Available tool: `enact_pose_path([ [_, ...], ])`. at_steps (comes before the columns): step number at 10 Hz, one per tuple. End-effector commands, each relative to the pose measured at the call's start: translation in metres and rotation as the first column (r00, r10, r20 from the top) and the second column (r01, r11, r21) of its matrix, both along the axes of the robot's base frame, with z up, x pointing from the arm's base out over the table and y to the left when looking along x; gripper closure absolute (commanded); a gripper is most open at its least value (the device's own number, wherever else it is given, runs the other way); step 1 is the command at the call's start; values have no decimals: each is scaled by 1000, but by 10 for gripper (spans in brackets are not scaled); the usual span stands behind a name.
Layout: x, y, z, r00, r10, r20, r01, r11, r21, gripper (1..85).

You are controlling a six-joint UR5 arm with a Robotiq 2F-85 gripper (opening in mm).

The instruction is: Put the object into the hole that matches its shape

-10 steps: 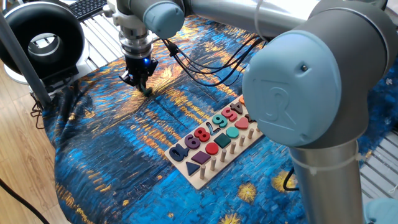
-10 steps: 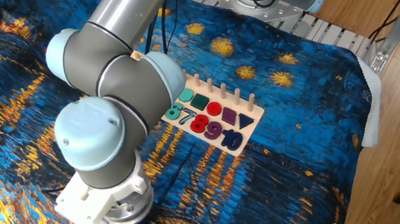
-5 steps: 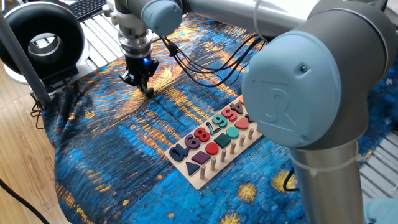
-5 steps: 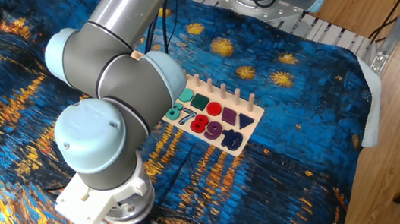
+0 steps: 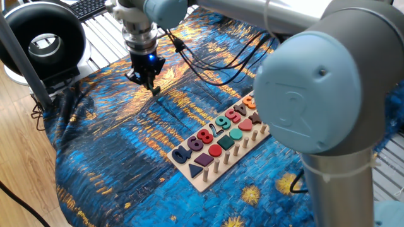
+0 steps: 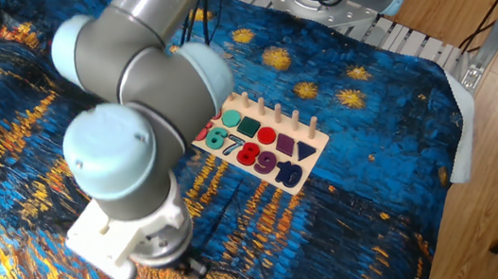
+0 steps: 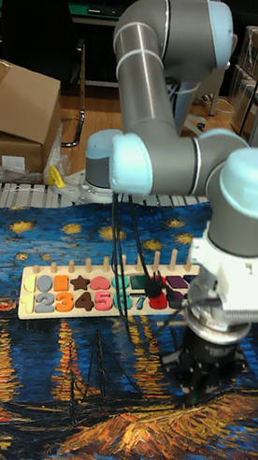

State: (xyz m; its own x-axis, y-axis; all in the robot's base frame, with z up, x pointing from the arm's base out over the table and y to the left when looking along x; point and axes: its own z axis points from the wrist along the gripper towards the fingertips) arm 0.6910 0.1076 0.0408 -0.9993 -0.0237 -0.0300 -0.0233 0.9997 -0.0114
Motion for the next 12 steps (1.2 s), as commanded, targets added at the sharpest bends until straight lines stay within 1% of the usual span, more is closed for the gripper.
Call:
enact_pose_path([
  [1, -26, -11, 22, 1000, 2, -19, -2, 1000, -2, 840],
  [2, -26, -11, 22, 1000, 13, -10, -13, 1000, 5, 840],
  [3, -23, -7, 22, 1000, 19, 3, -19, 1000, 20, 840],
  [4, -19, -6, 23, 1000, 24, 20, -24, 999, 24, 840],
  [5, -3, 1, 24, 996, 29, 79, -33, 998, 48, 840],
  [6, 6, 3, 25, 993, 33, 115, -39, 998, 57, 840],
  [7, 8, 0, 25, 992, 45, 122, -50, 998, 41, 840],
  [8, 3, 0, 25, 993, 62, 104, -66, 997, 40, 840],
  [9, -2, 8, 24, 994, 71, 87, -77, 995, 70, 840],
  [10, -11, 1, 28, 994, 80, 77, -84, 995, 58, 840],
  [11, -30, -10, 40, 995, 76, 71, -80, 996, 48, 840],
  [12, -48, -17, 51, 995, 70, 65, -74, 996, 48, 840],
])
